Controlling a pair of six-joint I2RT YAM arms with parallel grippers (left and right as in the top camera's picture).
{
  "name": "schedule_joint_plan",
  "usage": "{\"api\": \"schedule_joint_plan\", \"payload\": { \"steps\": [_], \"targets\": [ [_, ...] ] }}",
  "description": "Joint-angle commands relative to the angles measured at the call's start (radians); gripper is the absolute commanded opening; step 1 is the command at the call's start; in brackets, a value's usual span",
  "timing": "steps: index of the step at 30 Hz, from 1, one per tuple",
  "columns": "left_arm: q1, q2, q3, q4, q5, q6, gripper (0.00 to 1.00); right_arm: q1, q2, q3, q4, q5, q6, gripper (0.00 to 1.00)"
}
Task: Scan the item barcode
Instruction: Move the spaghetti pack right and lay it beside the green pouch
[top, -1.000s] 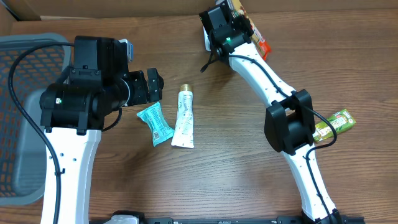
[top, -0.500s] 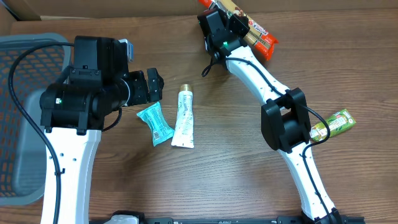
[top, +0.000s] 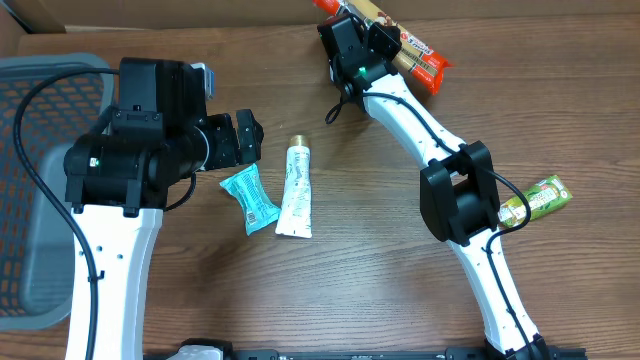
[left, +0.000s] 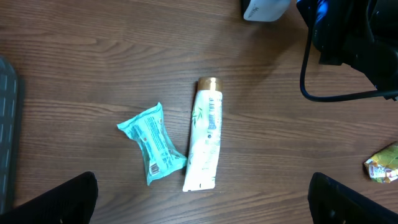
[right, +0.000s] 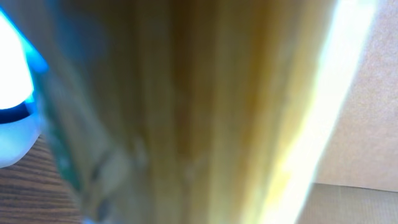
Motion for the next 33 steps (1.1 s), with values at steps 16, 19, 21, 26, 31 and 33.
{"api": "schedule_joint_plan", "payload": {
  "steps": [16,19,21,26,31,33],
  "targets": [
    [-0.002,0.005,0.0,0.0,0.007,0.019,1.0,-0.142,-0.483,0.047,-0.615,-0.875,0.731,0.04],
    [-0.002,0.005,0.0,0.0,0.007,0.019,1.0,-0.257,-0.534,0.047,-0.728,-1.058,0.935,0.04],
    [-0.002,0.005,0.0,0.0,0.007,0.019,0.99,-0.338,-0.536,0.047,-0.816,-1.078,1.108,0.04],
    [-0.002,0.005,0.0,0.0,0.007,0.019,1.0,-0.485,-0.501,0.001,-0.955,-1.033,1.388,0.04],
    [-0.002,0.005,0.0,0.0,0.007,0.019,1.0,-0.569,-0.494,-0.181,-0.962,-0.905,1.677,0.04],
    [-0.002,0.005,0.0,0.0,0.007,0.019,1.0,-0.584,-0.494,-0.266,-0.96,-0.865,1.785,0.04]
  ]
}}
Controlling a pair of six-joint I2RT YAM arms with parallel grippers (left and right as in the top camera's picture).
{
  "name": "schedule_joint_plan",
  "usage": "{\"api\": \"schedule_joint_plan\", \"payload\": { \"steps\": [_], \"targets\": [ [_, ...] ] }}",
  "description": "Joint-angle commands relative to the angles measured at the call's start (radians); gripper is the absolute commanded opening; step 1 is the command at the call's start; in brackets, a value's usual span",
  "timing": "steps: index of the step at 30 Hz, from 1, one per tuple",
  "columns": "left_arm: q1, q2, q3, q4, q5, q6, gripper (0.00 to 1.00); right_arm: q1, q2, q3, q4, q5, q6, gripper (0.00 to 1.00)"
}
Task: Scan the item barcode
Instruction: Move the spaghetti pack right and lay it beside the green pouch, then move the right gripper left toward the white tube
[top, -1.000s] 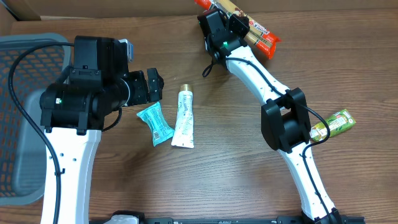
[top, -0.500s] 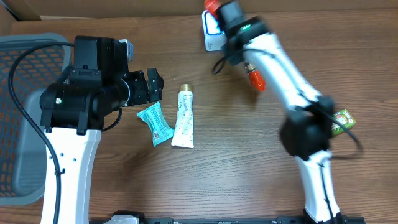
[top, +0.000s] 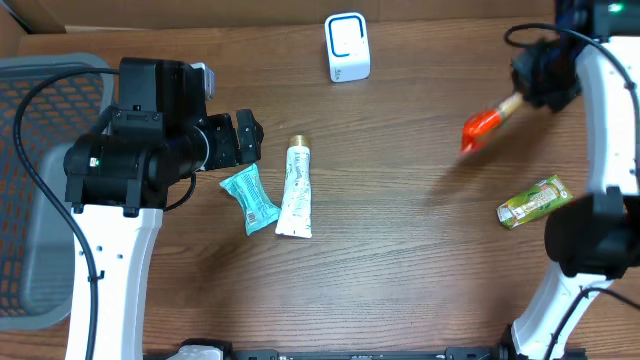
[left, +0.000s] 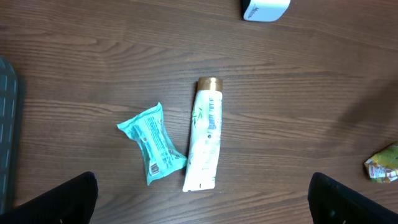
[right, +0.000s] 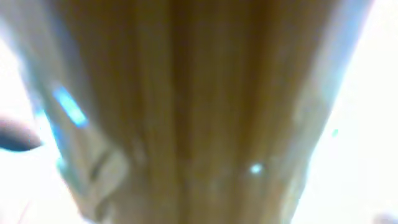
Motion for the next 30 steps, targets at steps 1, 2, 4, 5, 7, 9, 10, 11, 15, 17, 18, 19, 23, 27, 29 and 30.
{"api": "schedule_joint_plan", "payload": {
  "steps": [1,2,4,5,7,9,10,11,15,17,18,19,23,27,29,30],
  "targets": [
    [-0.002,0.005,0.0,0.0,0.007,0.019,1.0,-0.015,-0.004,-0.14,0.005,0.099,0.346,0.04],
    [-0.002,0.005,0.0,0.0,0.007,0.019,1.0,-0.019,-0.004,-0.189,0.016,0.124,0.393,0.04],
    [-0.002,0.005,0.0,0.0,0.007,0.019,1.0,-0.025,-0.004,-0.271,0.045,0.166,0.461,0.04],
    [-0.002,0.005,0.0,0.0,0.007,0.019,0.99,-0.027,-0.004,-0.309,0.065,0.18,0.478,0.04],
    [-0.002,0.005,0.0,0.0,0.007,0.019,1.0,-0.032,-0.004,-0.36,0.096,0.213,0.488,0.04],
    [-0.002,0.005,0.0,0.0,0.007,0.019,0.99,-0.042,-0.004,-0.381,0.113,0.245,0.489,0.04],
    [-0.002,0.005,0.0,0.0,0.007,0.019,1.0,-0.049,-0.004,-0.381,0.121,0.257,0.489,0.04],
    [-0.002,0.005,0.0,0.0,0.007,0.019,1.0,-0.054,-0.005,-0.381,0.128,0.256,0.488,0.04],
    [-0.002,0.005,0.0,0.0,0.007,0.019,1.0,-0.074,-0.005,-0.376,0.131,0.24,0.473,0.47],
    [-0.002,0.005,0.0,0.0,0.007,0.019,1.0,-0.076,-0.005,-0.376,0.126,0.221,0.428,0.69],
    [-0.002,0.005,0.0,0.0,0.007,0.019,0.99,-0.076,-0.005,-0.376,0.126,0.206,0.393,0.78],
    [-0.002,0.005,0.0,0.0,0.007,0.019,1.0,-0.076,-0.005,-0.375,0.126,0.194,0.341,0.85],
    [-0.002,0.005,0.0,0.0,0.007,0.019,1.0,-0.076,-0.006,-0.325,0.1,0.136,0.133,0.98],
    [-0.002,0.005,0.0,0.0,0.007,0.019,1.0,-0.071,-0.027,-0.201,0.022,0.059,-0.012,0.99],
    [-0.002,0.005,0.0,0.0,0.007,0.019,1.0,-0.058,-0.049,-0.142,0.01,-0.024,-0.143,0.99],
    [-0.002,0.005,0.0,0.0,0.007,0.019,1.0,-0.048,-0.062,-0.116,0.003,-0.071,-0.208,0.99]
  ]
}}
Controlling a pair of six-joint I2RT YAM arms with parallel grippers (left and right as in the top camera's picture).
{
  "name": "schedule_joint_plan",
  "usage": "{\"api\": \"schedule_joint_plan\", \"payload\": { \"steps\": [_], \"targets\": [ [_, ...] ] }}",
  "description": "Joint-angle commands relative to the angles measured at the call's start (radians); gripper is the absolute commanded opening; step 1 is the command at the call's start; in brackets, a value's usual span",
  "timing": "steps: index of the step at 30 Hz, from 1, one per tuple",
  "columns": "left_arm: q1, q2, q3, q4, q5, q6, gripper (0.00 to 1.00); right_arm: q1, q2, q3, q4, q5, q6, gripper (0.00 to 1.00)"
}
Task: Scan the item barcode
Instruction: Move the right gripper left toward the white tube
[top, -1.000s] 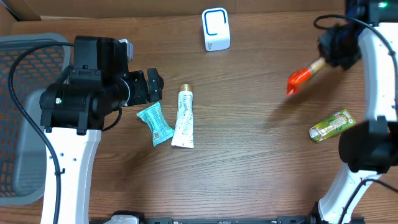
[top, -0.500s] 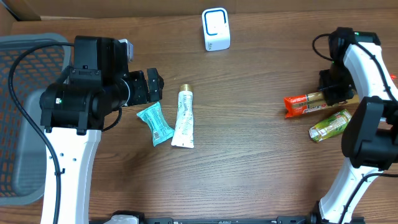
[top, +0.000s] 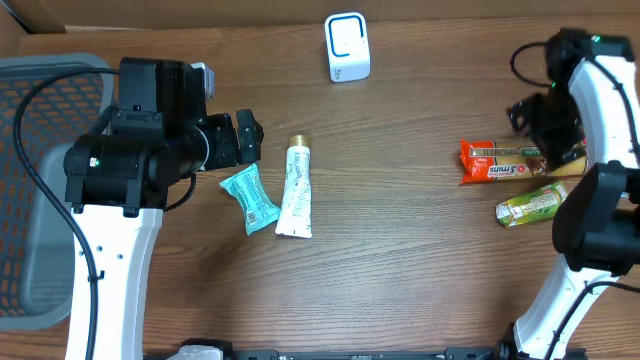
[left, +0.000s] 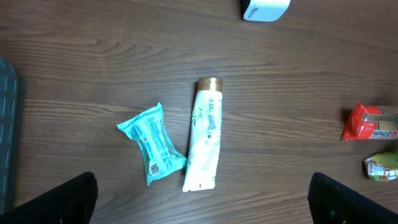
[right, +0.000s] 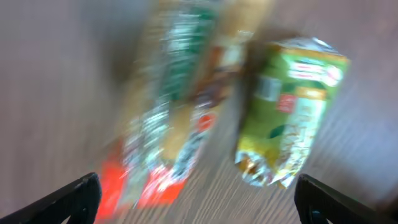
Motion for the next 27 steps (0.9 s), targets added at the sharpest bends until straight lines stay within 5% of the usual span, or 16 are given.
{"api": "schedule_joint_plan", "payload": {
  "steps": [1,11,27],
  "targets": [
    [-0.002,0.005,0.0,0.0,0.006,0.019,0.99,0.041,-0.105,0.124,-0.02,-0.19,-0.31,0.99],
    [-0.002,0.005,0.0,0.0,0.006,0.019,0.99,0.254,-0.211,0.161,-0.082,-0.273,-0.449,1.0],
    [-0.002,0.005,0.0,0.0,0.006,0.019,1.0,0.43,-0.183,-0.129,0.131,-0.281,-0.465,0.98]
  ]
}}
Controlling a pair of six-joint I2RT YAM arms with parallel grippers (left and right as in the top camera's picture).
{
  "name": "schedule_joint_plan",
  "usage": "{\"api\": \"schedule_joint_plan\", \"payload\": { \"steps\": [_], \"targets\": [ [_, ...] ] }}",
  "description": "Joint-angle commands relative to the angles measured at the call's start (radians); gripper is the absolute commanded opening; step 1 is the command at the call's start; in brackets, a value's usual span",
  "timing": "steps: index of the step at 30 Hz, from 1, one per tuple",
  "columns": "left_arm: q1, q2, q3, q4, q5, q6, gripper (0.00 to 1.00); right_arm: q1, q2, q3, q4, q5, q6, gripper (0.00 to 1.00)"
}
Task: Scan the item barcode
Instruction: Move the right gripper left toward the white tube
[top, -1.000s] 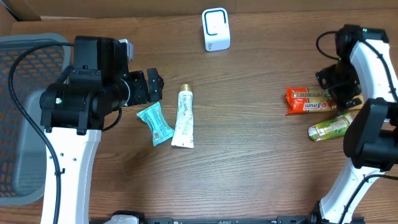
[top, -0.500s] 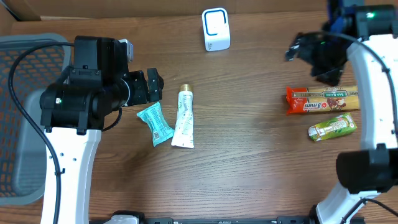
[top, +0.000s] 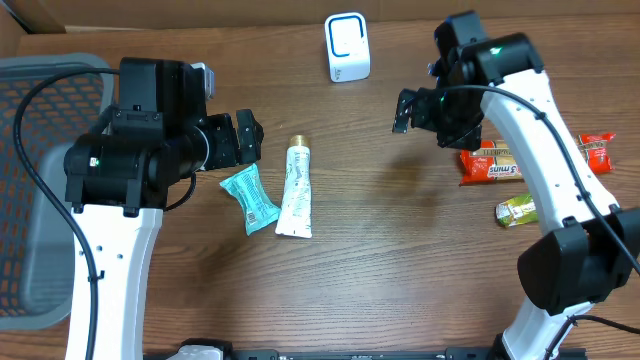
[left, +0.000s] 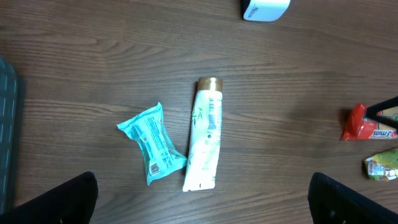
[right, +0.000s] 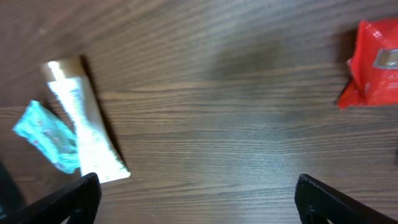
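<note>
A red snack bar (top: 488, 164) lies on the table at the right, partly under my right arm; in the right wrist view its end (right: 375, 63) shows. The white scanner (top: 347, 47) stands at the back middle. My right gripper (top: 412, 112) is open and empty over bare wood (right: 202, 208), between the bar and the white tube (top: 295, 190). A teal packet (top: 248, 198) lies beside the tube. My left gripper (top: 248, 138) is open and empty above them (left: 202, 211).
A green packet (top: 517, 211) lies just in front of the red bar. A grey mesh basket (top: 30, 180) fills the left edge. Cardboard lines the back of the table. The left wrist view also shows the scanner (left: 264, 9) and the red bar (left: 367, 123).
My right gripper has moved left from beside the red bar and green packet to the middle of the table, still open and empty. The bar stays where it lay. The left arm is unchanged.
My right gripper first held the red bar up by the scanner at the back. Then it held the bar over the right side. Then the bar lay next to the green packet with the gripper open. Now the empty gripper is left of the bar.
</note>
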Motion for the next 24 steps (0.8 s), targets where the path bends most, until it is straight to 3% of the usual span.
{"api": "schedule_joint_plan", "payload": {
  "steps": [1,12,24],
  "targets": [
    [-0.002,0.005,0.0,0.0,0.007,0.019,1.0,0.005,0.004,-0.048,0.021,-0.022,-0.003,0.96],
    [-0.002,0.005,0.0,0.0,0.007,0.019,1.0,0.059,0.004,-0.198,0.175,-0.078,0.0,0.97],
    [-0.002,0.005,0.0,0.0,0.007,0.019,1.0,0.162,0.009,-0.219,0.29,-0.097,0.06,0.97]
  ]
}}
